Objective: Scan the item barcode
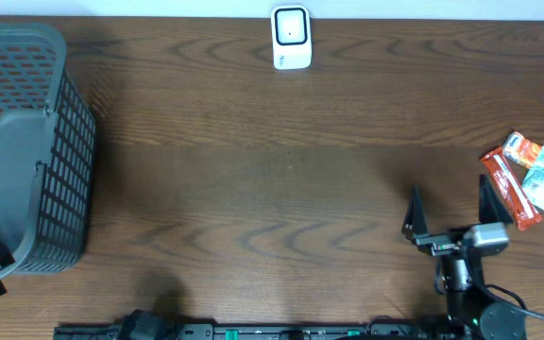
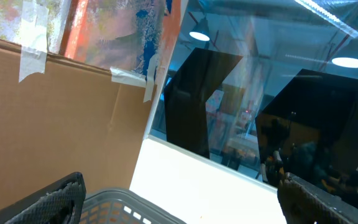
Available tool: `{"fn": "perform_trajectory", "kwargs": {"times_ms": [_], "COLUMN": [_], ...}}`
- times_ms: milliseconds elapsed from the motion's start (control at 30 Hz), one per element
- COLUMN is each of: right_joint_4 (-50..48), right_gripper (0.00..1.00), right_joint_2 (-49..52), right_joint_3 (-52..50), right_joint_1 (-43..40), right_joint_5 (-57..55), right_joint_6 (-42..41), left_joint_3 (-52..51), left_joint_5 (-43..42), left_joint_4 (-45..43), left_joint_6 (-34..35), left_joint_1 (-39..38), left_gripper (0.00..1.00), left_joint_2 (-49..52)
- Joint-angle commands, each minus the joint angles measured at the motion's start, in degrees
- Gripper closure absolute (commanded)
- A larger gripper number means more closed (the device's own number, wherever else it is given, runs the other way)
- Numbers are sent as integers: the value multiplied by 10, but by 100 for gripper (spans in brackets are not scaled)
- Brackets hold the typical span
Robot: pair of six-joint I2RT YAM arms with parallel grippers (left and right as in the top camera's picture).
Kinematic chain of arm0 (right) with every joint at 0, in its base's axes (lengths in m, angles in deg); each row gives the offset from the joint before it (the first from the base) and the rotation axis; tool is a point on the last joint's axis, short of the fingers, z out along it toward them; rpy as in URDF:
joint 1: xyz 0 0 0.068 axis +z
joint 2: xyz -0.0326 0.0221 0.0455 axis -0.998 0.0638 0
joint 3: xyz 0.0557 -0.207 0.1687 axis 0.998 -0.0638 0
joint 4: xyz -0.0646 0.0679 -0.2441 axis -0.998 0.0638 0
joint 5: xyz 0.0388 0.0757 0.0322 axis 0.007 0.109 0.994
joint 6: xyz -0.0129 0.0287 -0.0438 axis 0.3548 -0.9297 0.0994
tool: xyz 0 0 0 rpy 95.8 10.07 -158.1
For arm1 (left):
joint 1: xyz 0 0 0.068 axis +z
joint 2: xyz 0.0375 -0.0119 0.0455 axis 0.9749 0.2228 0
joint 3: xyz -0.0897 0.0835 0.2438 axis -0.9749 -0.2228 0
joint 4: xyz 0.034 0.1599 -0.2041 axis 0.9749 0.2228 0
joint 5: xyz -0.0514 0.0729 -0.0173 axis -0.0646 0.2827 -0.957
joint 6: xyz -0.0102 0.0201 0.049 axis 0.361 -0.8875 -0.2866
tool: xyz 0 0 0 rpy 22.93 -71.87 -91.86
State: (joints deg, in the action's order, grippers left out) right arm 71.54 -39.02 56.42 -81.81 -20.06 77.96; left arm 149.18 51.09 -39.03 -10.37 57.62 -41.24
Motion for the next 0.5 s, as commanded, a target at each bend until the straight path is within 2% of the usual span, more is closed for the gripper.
{"fn": "perform_trajectory", "kwargs": {"times_ms": [0,167,467], "right_joint_4": [-5,-5,85], "right_gripper": [1,1,1], "right_joint_2": [-4,-4,-4], "right_joint_3": [-29,-67,-67], "right_joint_1": [3,3,-12], "right_joint_5": [-19,-25,-45], "right_joint_6": [2,2,2], "left_joint_3": [0,0,0], "left_joint_5": [5,5,5], "left_joint_4": [-1,-1,-1], "left_joint_6": [5,5,5], "left_joint_1": [1,1,1], "left_gripper": [2,2,2], "left_joint_2": [-4,-4,-4]}}
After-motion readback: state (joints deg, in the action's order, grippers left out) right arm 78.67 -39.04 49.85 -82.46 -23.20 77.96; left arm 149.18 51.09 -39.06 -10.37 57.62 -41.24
